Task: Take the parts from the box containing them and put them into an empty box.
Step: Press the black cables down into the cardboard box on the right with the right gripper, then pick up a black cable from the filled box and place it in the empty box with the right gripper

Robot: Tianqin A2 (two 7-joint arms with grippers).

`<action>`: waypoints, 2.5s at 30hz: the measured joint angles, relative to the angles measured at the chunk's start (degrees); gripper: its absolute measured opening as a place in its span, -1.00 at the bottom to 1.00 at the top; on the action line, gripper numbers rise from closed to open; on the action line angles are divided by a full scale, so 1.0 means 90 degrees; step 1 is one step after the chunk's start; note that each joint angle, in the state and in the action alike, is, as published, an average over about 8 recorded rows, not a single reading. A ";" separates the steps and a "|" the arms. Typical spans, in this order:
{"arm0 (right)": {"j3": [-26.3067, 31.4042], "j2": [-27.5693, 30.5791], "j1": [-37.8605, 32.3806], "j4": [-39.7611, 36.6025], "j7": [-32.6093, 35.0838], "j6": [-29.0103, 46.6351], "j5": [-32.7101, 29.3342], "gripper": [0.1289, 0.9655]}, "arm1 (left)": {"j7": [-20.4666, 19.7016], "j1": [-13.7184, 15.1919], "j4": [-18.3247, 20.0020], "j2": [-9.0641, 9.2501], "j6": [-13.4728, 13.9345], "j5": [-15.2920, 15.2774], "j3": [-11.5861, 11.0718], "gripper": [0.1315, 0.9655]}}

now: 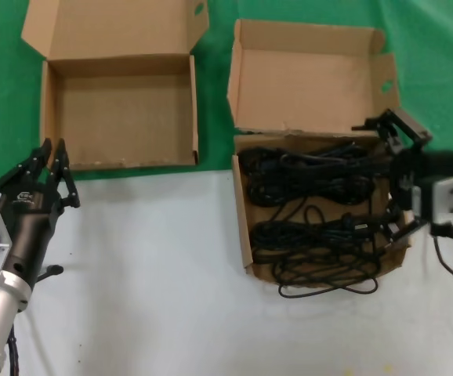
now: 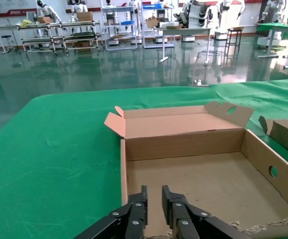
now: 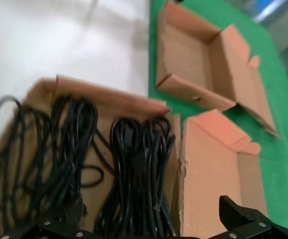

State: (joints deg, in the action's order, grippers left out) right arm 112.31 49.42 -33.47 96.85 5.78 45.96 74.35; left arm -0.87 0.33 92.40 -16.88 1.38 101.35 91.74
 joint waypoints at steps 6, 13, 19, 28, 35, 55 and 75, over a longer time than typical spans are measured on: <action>0.0423 -0.0546 -0.0795 -0.0620 0.0018 0.0421 -0.0753 0.99 | 0.0000 0.0000 0.0000 0.0000 0.0000 0.0000 0.0000 -0.88; 0.0648 -0.1023 -0.1275 -0.1148 0.0047 0.0552 -0.1253 0.88 | 0.0000 0.0000 0.0000 0.0000 0.0000 0.0000 0.0000 -0.91; 0.0731 -0.1272 -0.1404 -0.1349 0.0045 0.0531 -0.1574 0.73 | 0.0000 0.0000 0.0000 0.0000 0.0000 0.0000 0.0000 -0.97; 0.0723 -0.1401 -0.1432 -0.1385 -0.0018 0.0562 -0.1835 0.37 | 0.0000 0.0000 0.0000 0.0000 0.0000 0.0000 0.0000 -0.97; 0.0658 -0.1400 -0.1371 -0.1245 -0.0105 0.0610 -0.1918 0.03 | 0.0000 0.0000 0.0000 0.0000 0.0000 0.0000 0.0000 -0.97; 0.0396 -0.1071 -0.1119 -0.0464 -0.0468 0.1004 -0.1753 -0.73 | -0.0001 0.0000 0.0000 0.0000 0.0000 -0.0001 0.0000 -0.97; 0.0268 -0.1462 -0.1432 0.0449 -0.0701 0.0945 -0.1240 -0.80 | -0.0001 0.0000 0.0000 0.0000 0.0000 -0.0001 0.0000 -0.97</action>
State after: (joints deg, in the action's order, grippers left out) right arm 114.73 36.26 -46.36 100.89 -0.52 54.46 63.18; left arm -0.88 0.33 92.40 -16.88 1.38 101.34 91.74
